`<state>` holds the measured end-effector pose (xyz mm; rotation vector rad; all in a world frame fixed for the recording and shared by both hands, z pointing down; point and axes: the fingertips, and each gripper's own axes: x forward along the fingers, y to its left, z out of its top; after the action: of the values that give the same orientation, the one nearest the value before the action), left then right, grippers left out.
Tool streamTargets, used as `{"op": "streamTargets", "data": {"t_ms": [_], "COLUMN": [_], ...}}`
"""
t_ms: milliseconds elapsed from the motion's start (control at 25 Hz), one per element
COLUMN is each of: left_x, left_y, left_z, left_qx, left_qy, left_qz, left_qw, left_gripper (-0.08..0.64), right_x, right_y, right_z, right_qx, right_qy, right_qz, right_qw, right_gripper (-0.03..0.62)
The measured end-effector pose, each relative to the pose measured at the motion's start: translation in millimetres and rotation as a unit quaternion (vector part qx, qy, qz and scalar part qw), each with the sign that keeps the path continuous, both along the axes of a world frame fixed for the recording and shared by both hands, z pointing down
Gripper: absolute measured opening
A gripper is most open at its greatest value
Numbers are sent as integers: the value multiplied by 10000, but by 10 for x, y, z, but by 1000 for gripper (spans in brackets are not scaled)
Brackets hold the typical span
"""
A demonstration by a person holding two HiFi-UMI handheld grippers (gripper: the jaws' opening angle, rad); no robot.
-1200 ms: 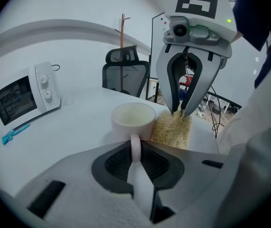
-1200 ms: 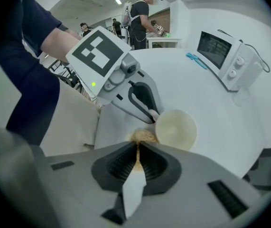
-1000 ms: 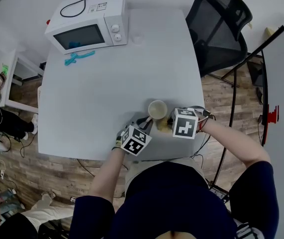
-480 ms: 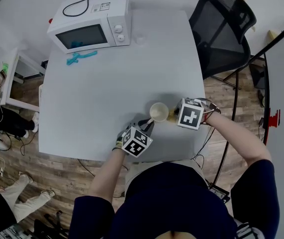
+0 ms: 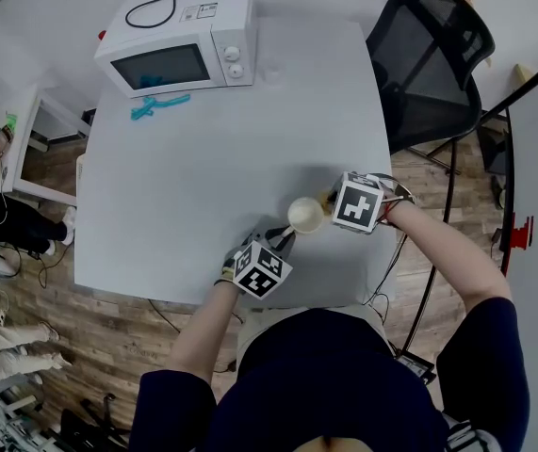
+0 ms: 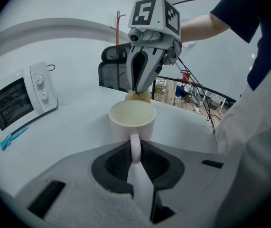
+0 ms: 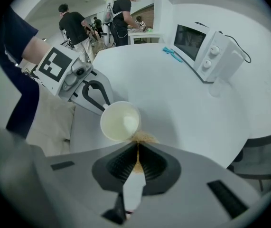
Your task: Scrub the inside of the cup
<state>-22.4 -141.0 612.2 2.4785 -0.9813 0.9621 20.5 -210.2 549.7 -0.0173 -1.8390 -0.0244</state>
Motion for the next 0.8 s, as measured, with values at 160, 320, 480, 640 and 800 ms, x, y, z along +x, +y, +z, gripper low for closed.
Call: {"op": "streamTargets", "data": {"t_ms": [160, 320, 480, 640, 800], "left_x": [5, -2, -4, -5, -2], "left_y": [-2, -12, -11, -6, -10], "left_z": [-1, -5, -8, -6, -5], "left_qx": [0, -2, -3, -9, -14], "left_qy": [-11, -3, 2, -2, -4], "left_qz": [-5, -12, -21, -18, -27], "left_qw": [10000, 10000, 10000, 10000, 10000], "left_gripper": [57, 57, 57, 57, 57], "right_x": [-118, -250, -375, -518, -654], "right_y": [-78, -148, -191, -225, -233], "right_z": [-17, -23, -25, -22, -32], "right_qx": [43, 52, 44, 37, 30], "right_qy": [-23, -49, -68, -109, -157], "right_qz": [-93, -165, -222, -289, -395], "right_qw": [9999, 9998, 9997, 9995, 9991], "right_gripper": [34, 34, 34, 34, 34]}}
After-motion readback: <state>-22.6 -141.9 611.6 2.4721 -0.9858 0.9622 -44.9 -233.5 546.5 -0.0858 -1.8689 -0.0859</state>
